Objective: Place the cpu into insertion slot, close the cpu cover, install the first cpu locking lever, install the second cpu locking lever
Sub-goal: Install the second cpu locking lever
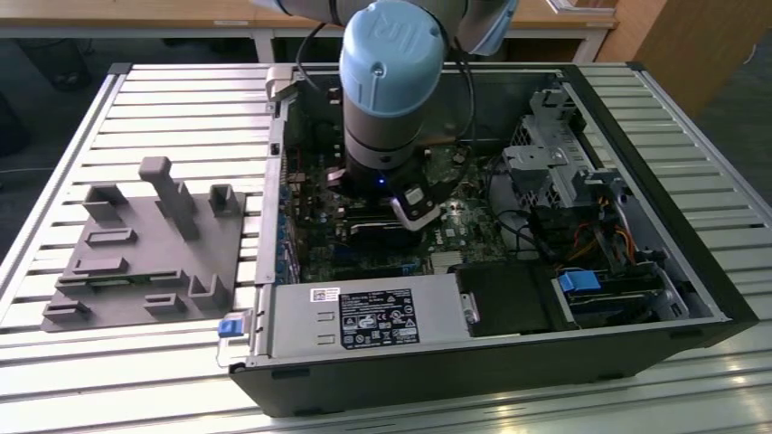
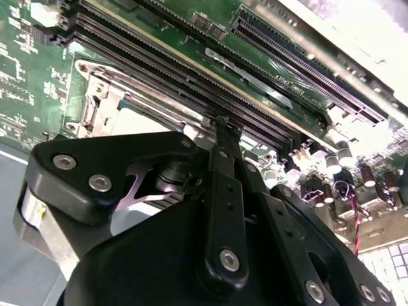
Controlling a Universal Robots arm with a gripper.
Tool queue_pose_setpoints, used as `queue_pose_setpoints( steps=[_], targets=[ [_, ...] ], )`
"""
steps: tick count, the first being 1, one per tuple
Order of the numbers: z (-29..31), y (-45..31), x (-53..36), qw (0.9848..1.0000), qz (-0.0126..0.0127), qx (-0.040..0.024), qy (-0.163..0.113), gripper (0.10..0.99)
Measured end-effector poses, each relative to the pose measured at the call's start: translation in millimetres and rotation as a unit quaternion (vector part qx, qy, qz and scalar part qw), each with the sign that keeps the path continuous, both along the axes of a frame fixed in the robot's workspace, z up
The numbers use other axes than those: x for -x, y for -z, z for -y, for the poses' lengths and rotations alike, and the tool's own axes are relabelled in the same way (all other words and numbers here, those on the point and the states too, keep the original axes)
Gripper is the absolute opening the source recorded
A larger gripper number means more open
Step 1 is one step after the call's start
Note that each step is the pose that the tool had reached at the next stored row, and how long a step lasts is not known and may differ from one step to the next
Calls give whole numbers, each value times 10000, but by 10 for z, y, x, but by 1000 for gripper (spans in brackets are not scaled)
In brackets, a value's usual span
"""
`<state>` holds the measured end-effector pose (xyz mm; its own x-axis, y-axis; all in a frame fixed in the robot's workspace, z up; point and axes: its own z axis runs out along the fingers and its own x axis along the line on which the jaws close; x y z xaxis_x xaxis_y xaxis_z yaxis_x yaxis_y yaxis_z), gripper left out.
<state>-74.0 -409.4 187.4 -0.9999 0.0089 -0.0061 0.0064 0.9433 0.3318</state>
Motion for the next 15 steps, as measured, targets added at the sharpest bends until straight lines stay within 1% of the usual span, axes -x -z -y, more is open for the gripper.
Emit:
queue_pose_setpoints(
  steps=[4,6,10,15],
  targets=[
    [-1,18,47,10000,1,-74,0,106],
    [-1,24,55,9999,0,-105,-1,106],
    [-2,22,55,9999,2,-113,0,106],
    [-1,-22,56,9999,1,-113,0,106]
  ],
)
